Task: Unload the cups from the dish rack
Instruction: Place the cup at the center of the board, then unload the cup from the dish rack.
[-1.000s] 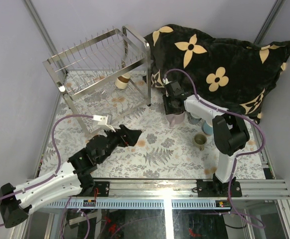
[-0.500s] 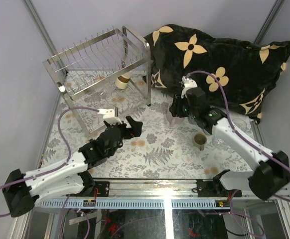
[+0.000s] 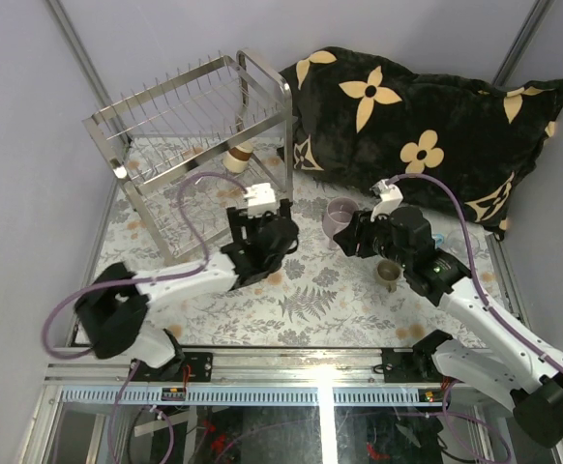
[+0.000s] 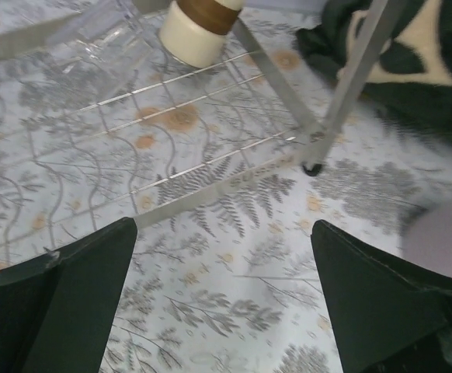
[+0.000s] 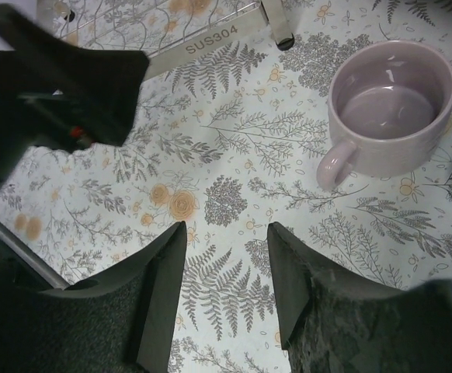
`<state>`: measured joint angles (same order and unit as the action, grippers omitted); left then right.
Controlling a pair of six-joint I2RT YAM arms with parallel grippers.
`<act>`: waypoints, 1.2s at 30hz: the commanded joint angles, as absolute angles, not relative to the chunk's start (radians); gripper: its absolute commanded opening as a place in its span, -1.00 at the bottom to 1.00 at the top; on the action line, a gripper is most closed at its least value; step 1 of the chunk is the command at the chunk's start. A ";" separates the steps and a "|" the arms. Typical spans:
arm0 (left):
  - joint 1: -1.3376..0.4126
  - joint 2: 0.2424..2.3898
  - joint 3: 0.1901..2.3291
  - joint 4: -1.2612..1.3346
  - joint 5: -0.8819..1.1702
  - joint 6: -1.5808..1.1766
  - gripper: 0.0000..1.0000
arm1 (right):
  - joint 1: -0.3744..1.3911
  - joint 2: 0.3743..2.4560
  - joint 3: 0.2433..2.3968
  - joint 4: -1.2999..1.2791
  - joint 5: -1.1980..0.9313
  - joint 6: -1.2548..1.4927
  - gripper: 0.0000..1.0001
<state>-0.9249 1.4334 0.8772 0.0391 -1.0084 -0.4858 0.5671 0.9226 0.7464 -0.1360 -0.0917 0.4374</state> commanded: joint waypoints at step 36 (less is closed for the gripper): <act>-0.561 1.971 1.090 0.519 -1.255 0.445 0.91 | 0.571 0.744 0.635 -0.012 -0.209 0.466 0.13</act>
